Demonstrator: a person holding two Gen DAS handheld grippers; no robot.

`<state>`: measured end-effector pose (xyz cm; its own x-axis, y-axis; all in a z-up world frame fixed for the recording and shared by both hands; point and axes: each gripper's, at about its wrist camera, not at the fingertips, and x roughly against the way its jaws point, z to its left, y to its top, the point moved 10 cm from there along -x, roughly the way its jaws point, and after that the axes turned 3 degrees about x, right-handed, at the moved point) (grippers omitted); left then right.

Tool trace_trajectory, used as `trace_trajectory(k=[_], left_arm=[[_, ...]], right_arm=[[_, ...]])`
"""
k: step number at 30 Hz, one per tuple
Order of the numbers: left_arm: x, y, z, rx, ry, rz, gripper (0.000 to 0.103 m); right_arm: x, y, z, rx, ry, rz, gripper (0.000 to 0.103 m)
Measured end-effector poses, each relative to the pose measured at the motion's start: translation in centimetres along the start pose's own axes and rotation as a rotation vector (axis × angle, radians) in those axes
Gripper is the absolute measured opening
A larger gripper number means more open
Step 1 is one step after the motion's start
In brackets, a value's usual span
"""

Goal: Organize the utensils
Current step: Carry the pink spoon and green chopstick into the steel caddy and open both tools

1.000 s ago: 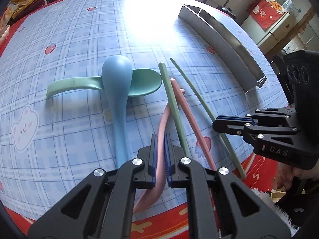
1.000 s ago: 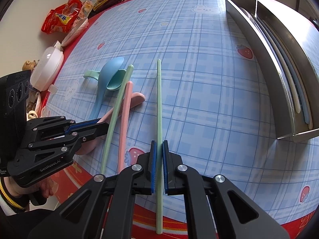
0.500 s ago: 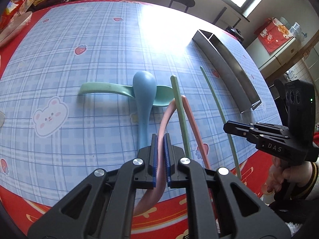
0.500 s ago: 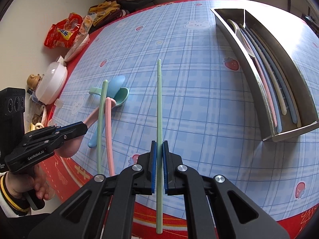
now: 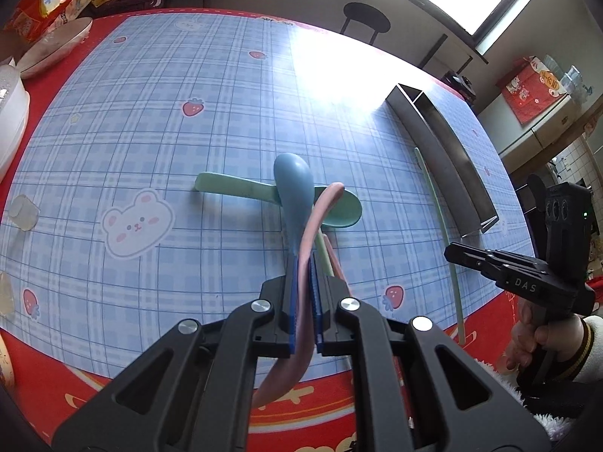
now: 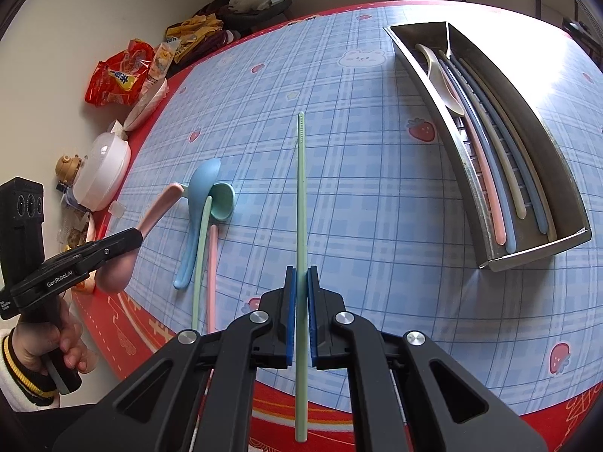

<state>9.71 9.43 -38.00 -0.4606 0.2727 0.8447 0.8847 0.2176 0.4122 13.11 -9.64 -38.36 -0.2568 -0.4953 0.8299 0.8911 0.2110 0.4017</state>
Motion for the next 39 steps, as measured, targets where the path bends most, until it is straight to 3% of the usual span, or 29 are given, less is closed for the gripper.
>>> trace_trajectory(k=[9, 17, 24, 31, 39], left_arm=[[-1.0, 2.5, -4.6, 0.000, -0.070, 0.015, 0.011], [-4.0, 6.2, -11.4, -0.012, -0.131, 0.025, 0.011], [-6.8, 10.3, -18.4, 0.018, -0.200, -0.014, 0.011], [-11.1, 14.0, -22.1, 0.184, -0.254, -0.025, 0.011], [-15.8, 16.3, -21.8, 0.389, -0.255, -0.034, 0.011]], right_arm=[[2.0, 1.6, -1.5, -0.007, 0.019, -0.052, 0.006], [4.6, 5.0, -6.2, 0.013, -0.022, -0.087, 0.006], [5.9, 8.9, -10.6, 0.064, -0.065, -0.089, 0.006], [4.9, 10.8, -13.5, 0.070, -0.064, -0.055, 0.006], [3.7, 11.4, -15.3, 0.048, -0.056, -0.024, 0.006]])
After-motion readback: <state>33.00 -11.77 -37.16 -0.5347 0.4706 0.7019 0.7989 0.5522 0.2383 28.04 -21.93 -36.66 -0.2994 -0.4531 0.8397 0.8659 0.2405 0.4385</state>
